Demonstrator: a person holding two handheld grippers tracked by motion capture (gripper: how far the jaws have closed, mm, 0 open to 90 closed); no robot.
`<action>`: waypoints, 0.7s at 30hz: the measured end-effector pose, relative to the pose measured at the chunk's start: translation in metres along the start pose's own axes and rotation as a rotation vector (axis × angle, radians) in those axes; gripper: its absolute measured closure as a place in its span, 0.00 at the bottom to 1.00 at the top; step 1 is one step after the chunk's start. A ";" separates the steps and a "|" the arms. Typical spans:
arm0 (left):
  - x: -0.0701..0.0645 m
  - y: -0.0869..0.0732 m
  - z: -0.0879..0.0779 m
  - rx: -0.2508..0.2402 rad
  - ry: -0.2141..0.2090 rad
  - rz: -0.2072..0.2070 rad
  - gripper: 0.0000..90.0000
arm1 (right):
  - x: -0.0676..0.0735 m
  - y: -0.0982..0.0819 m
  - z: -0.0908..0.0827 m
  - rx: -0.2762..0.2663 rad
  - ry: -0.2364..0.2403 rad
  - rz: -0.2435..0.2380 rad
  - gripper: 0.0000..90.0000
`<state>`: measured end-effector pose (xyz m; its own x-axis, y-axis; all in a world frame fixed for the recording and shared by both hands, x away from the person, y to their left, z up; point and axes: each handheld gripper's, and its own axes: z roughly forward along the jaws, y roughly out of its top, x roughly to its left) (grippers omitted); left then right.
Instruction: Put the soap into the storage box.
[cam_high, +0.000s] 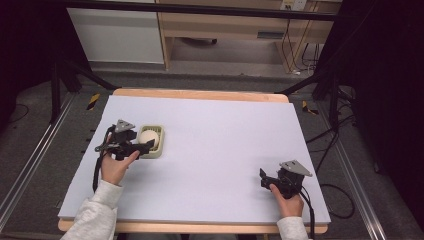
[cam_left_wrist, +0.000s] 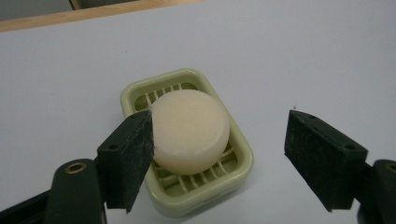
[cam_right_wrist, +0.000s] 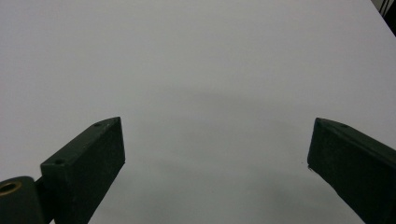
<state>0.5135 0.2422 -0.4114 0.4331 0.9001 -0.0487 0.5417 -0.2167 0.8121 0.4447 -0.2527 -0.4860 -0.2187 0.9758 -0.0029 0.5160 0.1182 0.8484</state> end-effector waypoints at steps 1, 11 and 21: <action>0.001 -0.003 -0.004 -0.008 0.002 -0.003 0.28 | 0.000 0.000 0.000 0.001 0.000 0.002 0.05; 0.018 -0.040 -0.027 -0.012 0.048 -0.029 0.29 | -0.001 0.000 -0.001 -0.010 -0.005 0.009 0.05; 0.031 -0.076 -0.039 0.024 0.081 -0.052 0.26 | -0.002 -0.001 -0.002 -0.020 -0.012 0.027 0.05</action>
<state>0.4572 0.3011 -0.4520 0.3449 0.9377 -0.0423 0.5794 -0.1772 0.7956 0.4433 -0.2552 -0.4858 -0.1955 0.9806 0.0137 0.5051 0.0887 0.8585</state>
